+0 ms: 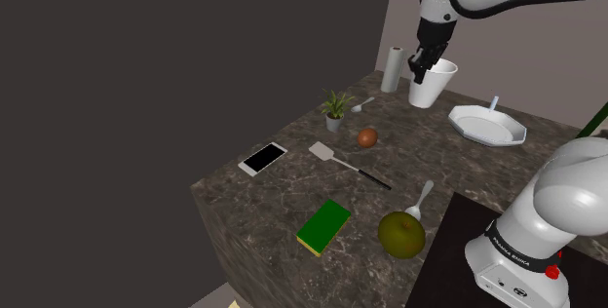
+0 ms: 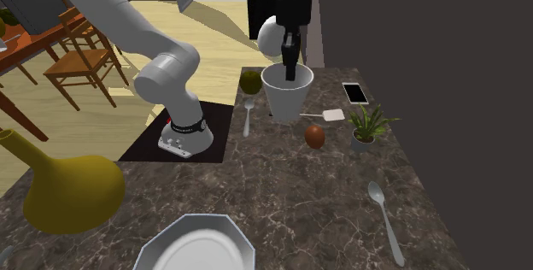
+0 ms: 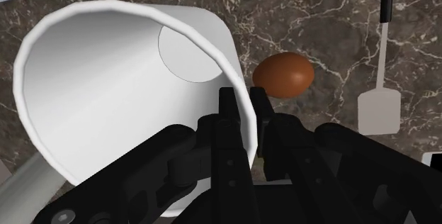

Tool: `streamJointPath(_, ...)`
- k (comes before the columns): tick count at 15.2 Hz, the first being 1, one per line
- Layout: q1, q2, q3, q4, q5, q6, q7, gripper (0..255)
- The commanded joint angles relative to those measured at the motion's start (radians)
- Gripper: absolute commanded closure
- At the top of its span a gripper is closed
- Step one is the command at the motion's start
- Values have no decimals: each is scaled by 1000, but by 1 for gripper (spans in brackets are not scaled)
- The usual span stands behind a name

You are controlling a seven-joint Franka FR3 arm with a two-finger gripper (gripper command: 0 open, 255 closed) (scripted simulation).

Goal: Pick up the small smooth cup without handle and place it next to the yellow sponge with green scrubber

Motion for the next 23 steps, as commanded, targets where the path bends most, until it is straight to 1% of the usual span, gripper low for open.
streamJointPath(1, 19, 18, 44, 19, 23, -11, 51, 255)
streamJointPath(7, 64, 106, 165, 100, 76, -30, 193, 255)
streamJointPath(13, 96, 229, 283, 220, 101, -51, 338, 255)
streamJointPath(18, 117, 358, 379, 351, 93, -77, 463, 255)
streamJointPath(23, 145, 516, 469, 514, 50, -119, 596, 255)
